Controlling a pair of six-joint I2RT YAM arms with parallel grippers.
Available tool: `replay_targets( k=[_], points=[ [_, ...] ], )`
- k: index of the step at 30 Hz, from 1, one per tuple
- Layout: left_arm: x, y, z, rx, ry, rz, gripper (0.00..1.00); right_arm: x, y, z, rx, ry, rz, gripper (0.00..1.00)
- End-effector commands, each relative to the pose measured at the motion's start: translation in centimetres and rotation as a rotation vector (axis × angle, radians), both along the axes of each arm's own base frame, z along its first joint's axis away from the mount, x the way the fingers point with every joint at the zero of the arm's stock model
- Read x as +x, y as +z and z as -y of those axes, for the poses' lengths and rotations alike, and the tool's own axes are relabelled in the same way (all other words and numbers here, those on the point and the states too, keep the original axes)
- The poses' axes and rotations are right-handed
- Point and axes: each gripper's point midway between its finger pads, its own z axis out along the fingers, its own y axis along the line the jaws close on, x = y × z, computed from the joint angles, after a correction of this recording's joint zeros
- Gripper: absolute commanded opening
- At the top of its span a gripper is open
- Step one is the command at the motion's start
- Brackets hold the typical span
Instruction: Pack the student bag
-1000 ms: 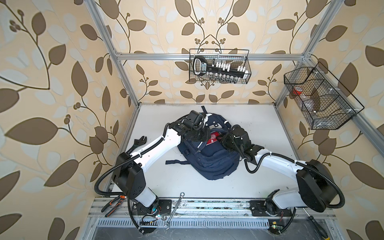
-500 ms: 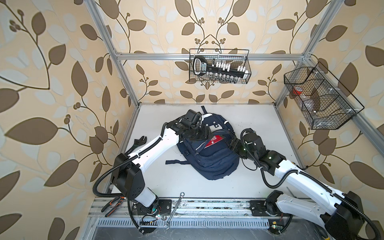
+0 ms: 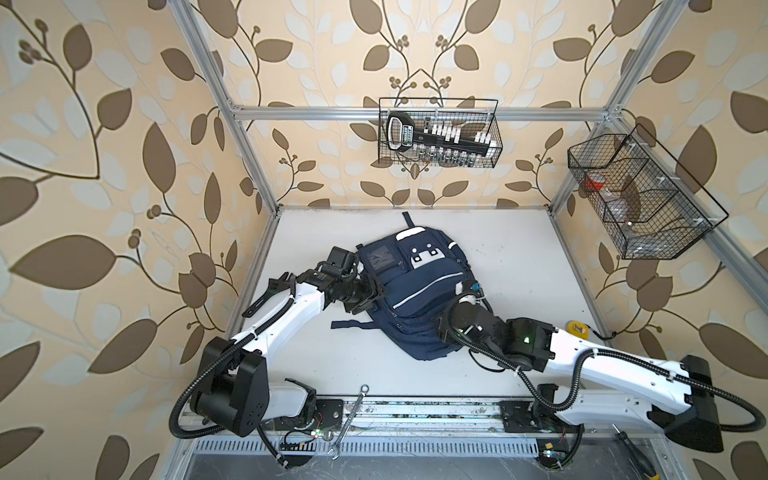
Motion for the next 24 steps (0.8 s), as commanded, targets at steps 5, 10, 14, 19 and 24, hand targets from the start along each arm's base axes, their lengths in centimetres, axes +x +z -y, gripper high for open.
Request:
replay_targets(
  k=[5,10,14,19,24],
  points=[
    [1.8,1.2,3.3,-0.224,-0.038,0.011,0.6,-0.7,-1.0,-2.6,-0.042,-0.086,0.012,0.46],
    [2.4,-0.8,3.3,-0.201,-0.025,-0.026,0.5,0.0,-1.3,-3.7,-0.1,-0.087,0.031,0.44],
    [2.0,-2.8,2.0,-0.085,-0.013,-0.068,0.46,0.5,-0.8,-4.1,-0.136,-0.103,0.044,0.46],
    [1.6,-3.5,1.0,0.0,-0.014,-0.055,0.49,0.5,-1.0,-3.7,-0.144,-0.169,0.038,0.47],
    [1.9,-3.5,4.0,-0.081,-0.073,-0.062,0.32,-0.1,-1.5,-3.4,-0.138,-0.187,-0.006,0.47]
  ],
)
